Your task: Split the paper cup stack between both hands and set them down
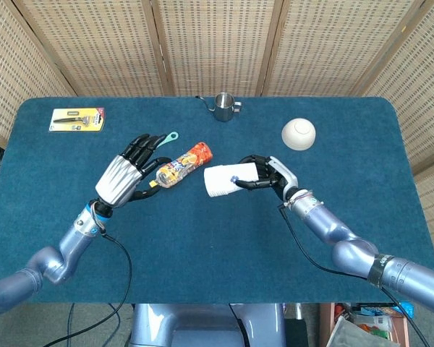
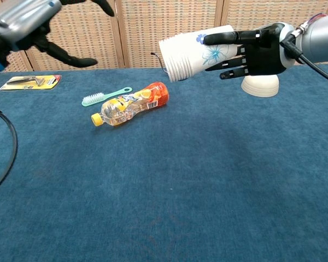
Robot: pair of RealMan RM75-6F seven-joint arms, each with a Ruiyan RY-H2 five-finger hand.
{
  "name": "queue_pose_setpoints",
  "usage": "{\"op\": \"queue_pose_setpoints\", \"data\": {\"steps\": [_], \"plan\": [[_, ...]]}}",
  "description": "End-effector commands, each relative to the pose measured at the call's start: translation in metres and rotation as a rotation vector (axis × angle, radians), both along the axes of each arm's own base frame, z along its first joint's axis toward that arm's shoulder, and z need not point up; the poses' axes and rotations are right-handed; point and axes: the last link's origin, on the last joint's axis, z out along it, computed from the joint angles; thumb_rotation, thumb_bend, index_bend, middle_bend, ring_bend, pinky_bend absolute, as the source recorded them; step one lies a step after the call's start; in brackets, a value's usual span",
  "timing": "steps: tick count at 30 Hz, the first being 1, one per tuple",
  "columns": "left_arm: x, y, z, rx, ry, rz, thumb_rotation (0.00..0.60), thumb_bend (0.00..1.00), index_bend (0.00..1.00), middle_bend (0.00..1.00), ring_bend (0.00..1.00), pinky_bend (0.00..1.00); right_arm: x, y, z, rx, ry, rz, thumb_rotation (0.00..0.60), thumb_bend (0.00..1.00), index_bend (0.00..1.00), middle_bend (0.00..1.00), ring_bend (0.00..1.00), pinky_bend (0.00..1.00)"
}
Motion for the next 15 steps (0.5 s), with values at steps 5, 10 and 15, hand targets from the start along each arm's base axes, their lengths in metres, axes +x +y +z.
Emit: {"op": "queue_pose_setpoints", "data": {"steps": [5,10,15], "plan": [[0.037,0.010,-0.024,-0.022,-0.050,-0.057,0.600,0.29,0.34,0.03,0.11,0.10,0.004,0.003,-0.002,0.029,-0.008,0.009,0.600,0.48,0.56,0.56,0.44,0.64],[0.054,0.012,-0.034,-0.022,-0.041,-0.077,0.600,0.31,0.38,0.03,0.11,0.10,0.006,0.004,-0.005,0.041,-0.021,0.011,0.600,0.48,0.56,0.56,0.44,0.64],[0.059,0.009,-0.043,-0.047,-0.024,-0.078,0.600,0.32,0.39,0.04,0.11,0.10,0.006,0.004,-0.007,0.046,-0.025,0.011,0.600,0.48,0.56,0.56,0.44,0.64]]}}
